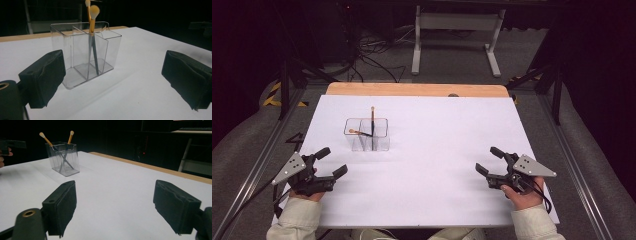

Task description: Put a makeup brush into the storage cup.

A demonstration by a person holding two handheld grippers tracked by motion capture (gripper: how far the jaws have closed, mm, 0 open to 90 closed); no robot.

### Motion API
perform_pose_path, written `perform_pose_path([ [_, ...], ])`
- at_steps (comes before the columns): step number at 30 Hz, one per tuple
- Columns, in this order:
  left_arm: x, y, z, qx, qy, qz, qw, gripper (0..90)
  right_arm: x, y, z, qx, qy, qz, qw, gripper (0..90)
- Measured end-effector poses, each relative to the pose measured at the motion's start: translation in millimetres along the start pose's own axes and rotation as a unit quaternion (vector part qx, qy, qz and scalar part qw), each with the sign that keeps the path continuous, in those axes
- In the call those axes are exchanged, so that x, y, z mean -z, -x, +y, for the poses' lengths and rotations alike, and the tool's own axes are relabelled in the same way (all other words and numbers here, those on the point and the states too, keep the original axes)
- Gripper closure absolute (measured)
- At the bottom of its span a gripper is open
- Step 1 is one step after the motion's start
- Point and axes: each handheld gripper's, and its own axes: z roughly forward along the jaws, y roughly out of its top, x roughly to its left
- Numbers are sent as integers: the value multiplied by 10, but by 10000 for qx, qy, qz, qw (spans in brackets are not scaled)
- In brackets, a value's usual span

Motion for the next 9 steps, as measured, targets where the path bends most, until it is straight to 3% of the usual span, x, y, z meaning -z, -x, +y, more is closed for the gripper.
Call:
perform_pose_path([
  [9,4,-5,1,5,9,-32,10000,58,8,-6,7,15,39,24,10000,194],
])
